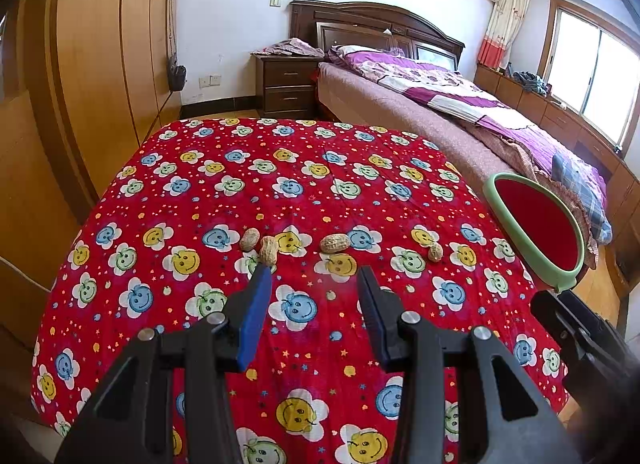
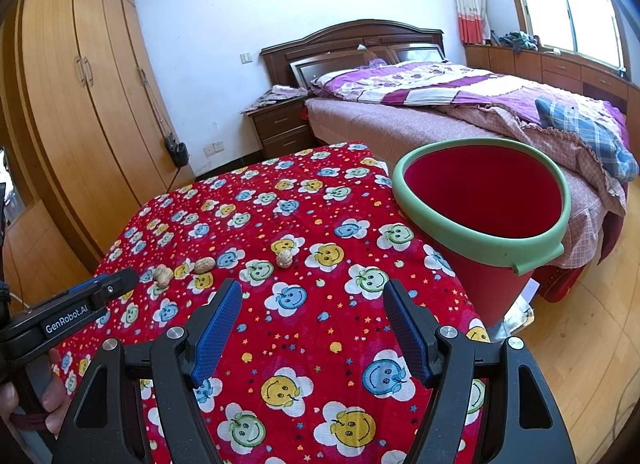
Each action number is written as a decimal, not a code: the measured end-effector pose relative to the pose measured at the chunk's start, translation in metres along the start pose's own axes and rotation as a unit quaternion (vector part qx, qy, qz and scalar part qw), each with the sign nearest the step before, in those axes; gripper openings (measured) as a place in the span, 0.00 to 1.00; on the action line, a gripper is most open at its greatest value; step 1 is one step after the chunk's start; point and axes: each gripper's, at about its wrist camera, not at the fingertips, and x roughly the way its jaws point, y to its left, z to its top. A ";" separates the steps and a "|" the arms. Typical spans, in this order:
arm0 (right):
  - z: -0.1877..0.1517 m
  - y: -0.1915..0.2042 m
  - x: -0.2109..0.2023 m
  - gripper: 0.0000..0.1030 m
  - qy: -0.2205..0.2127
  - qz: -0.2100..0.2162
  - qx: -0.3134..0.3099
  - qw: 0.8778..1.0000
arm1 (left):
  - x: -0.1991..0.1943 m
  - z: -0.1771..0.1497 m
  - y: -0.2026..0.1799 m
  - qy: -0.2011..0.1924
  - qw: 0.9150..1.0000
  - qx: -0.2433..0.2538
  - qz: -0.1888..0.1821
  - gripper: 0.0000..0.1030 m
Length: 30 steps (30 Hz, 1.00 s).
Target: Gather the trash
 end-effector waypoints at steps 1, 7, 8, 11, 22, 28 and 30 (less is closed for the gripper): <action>0.000 0.000 0.000 0.72 0.000 0.000 0.000 1.000 | 0.000 0.000 0.000 0.000 1.000 0.000 0.000 0.43; 0.000 0.000 0.000 0.72 0.000 0.000 0.000 1.000 | 0.000 0.000 0.000 0.000 1.000 0.000 0.000 0.43; 0.000 0.000 0.000 0.72 0.000 0.000 0.000 1.000 | -0.001 0.000 -0.001 0.000 1.000 0.000 0.000 0.43; 0.000 0.001 0.000 0.72 0.000 0.000 -0.001 1.000 | 0.000 0.000 0.000 0.000 1.000 -0.001 0.000 0.43; 0.000 0.001 0.000 0.72 -0.001 0.000 -0.001 1.000 | -0.001 0.000 0.000 -0.001 1.000 -0.001 -0.001 0.43; 0.000 0.001 0.000 0.72 -0.001 0.000 -0.001 1.000 | -0.005 0.000 -0.001 -0.004 1.000 -0.002 -0.001 0.43; 0.001 0.003 -0.001 0.72 -0.002 0.000 -0.002 1.000 | -0.005 0.001 -0.001 -0.005 1.000 -0.003 -0.001 0.43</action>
